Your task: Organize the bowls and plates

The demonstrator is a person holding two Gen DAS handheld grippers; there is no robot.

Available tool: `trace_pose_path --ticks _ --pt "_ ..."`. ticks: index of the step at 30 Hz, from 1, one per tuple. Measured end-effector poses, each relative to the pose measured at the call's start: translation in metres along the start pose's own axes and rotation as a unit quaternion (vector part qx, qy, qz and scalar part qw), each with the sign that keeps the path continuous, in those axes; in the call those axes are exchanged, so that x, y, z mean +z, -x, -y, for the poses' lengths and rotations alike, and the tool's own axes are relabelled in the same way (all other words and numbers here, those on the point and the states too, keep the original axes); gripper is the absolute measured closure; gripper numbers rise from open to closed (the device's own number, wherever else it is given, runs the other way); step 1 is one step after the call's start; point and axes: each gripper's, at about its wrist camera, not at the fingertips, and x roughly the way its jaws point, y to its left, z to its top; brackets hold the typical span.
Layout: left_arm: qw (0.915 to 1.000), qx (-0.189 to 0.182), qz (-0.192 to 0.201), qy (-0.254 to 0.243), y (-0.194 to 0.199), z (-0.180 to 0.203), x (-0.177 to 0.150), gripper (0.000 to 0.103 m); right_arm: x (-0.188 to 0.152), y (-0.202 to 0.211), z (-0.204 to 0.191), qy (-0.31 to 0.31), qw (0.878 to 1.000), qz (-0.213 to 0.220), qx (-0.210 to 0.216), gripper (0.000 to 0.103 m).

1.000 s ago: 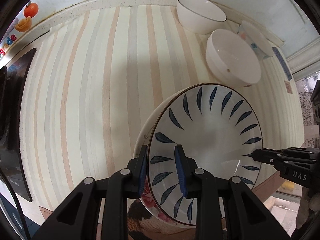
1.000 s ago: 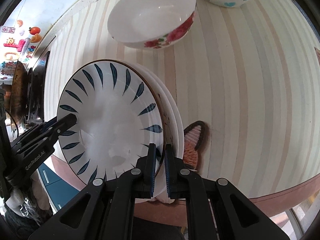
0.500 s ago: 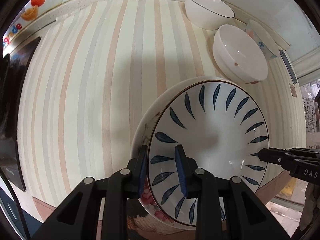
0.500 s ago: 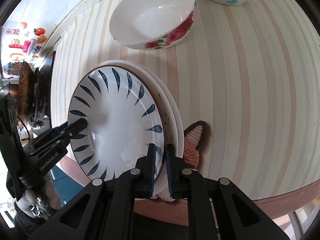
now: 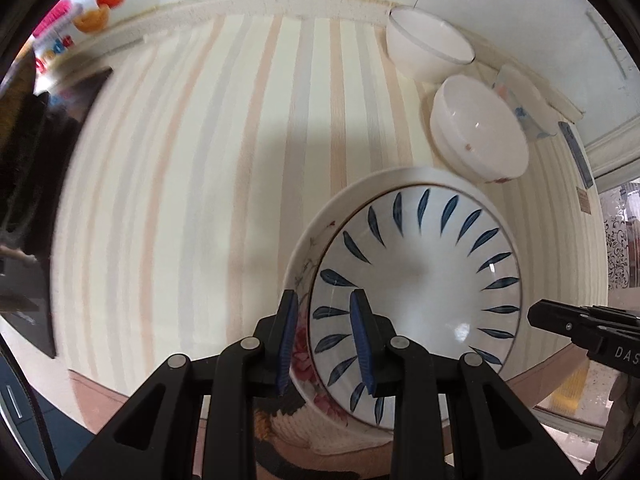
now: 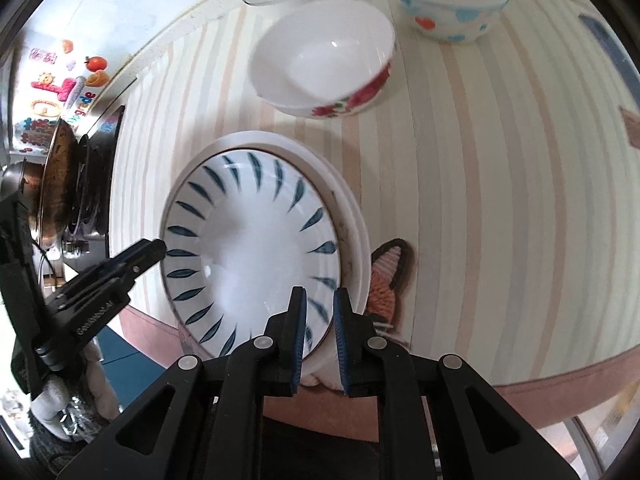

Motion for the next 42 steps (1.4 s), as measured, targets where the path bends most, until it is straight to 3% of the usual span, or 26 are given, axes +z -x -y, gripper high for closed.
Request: trace_pose_path --ticks 8,11,12,17,25,32,38,42 --pt "0.9968 0.014 0.074 -0.027 0.082 0.011 -0.032 0.078 -0.055 0.068 -0.042 0.015 0.997 0.08 -0.005 0.086" --pt "0.9945 0.013 0.098 -0.034 0.112 0.015 -0.05 0.078 -0.081 0.094 -0.054 0.014 0.995 0.103 0.0 0.069" --pt "0.9941 0.015 0.101 -0.036 0.12 0.016 -0.055 0.078 -0.09 0.101 -0.058 0.014 0.994 0.108 0.0 0.065" --pt "0.992 0.001 0.12 -0.038 0.157 0.013 -0.078 0.078 -0.133 0.134 -0.076 0.022 0.991 0.129 -0.004 0.061" --pt "0.9897 -0.016 0.137 -0.037 0.189 0.03 -0.103 0.078 -0.169 0.17 -0.083 0.032 0.988 0.15 0.012 0.057" --pt "0.9876 -0.001 0.154 -0.033 0.189 0.053 -0.081 0.078 -0.135 0.176 -0.047 0.02 0.987 0.158 0.032 0.054" --pt "0.9881 0.019 0.152 -0.009 0.154 0.077 -0.027 0.076 -0.056 0.148 0.005 0.0 0.99 0.136 0.036 0.054" --pt "0.9926 0.012 0.12 0.02 0.108 0.09 0.023 0.076 0.002 0.116 0.033 -0.007 0.993 0.107 0.039 0.054"
